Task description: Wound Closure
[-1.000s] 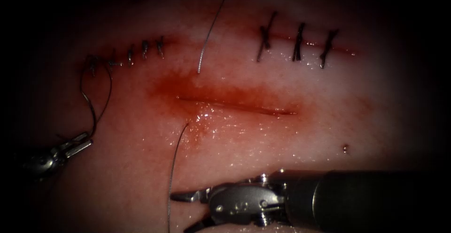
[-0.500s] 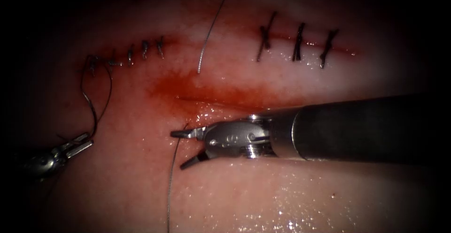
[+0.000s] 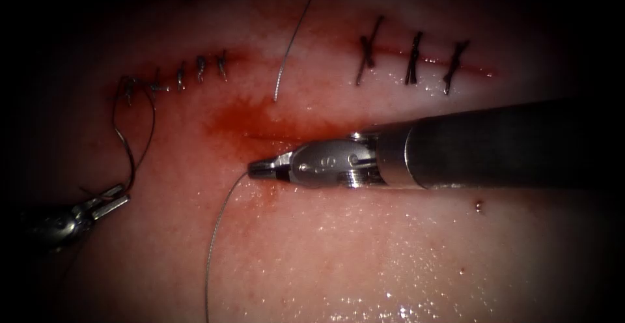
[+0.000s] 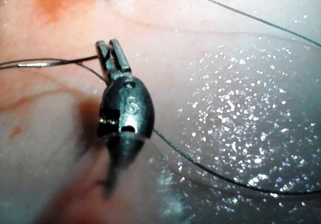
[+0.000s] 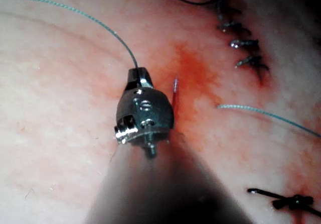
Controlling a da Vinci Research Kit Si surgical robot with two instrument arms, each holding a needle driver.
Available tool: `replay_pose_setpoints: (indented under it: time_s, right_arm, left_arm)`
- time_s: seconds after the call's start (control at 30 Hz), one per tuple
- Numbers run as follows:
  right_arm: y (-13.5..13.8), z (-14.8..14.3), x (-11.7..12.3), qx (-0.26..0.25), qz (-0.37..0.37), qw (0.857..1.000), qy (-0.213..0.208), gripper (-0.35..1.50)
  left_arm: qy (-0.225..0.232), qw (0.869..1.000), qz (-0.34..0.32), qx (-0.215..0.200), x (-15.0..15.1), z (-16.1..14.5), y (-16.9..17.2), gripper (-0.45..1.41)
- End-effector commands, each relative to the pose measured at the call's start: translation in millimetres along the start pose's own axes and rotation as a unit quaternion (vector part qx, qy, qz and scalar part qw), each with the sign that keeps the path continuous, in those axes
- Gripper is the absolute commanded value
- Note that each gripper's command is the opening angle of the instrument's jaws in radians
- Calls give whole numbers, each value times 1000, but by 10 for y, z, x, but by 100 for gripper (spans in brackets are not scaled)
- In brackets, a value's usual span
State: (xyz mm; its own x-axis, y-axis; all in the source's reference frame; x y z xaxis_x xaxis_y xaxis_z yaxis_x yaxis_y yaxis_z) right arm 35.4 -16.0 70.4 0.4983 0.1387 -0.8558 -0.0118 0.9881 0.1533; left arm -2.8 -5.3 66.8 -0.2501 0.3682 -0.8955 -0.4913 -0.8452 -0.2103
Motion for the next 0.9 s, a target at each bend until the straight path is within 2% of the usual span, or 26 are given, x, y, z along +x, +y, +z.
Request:
replay_pose_setpoints:
  time_s: [0.03, 0.2, 0.43, 0.67, 0.9]
  right_arm:
    - [-8, 9, -1, 7, 2, 1000, 3, -35]
    - [-24, 3, 5, 30, 0, 1000, 1, -35]
    - [-78, -29, 25, 71, -11, 997, 2, -35]
    - [-142, -60, 62, 111, -30, 993, 11, -35]
    - [-192, -71, 98, 163, -48, 985, 18, -35]
  left_arm:
    - [-1, 1000, -1, -1, -7, 3, 10, -45]
    - [-2, 1000, -1, -3, -7, 4, 10, -45]
    - [-1, 1000, -1, -3, -7, 3, 9, -45]
    - [-1, 1000, -1, -3, -7, 4, 10, -45]
    - [-1, 1000, -1, -3, -7, 4, 10, -45]
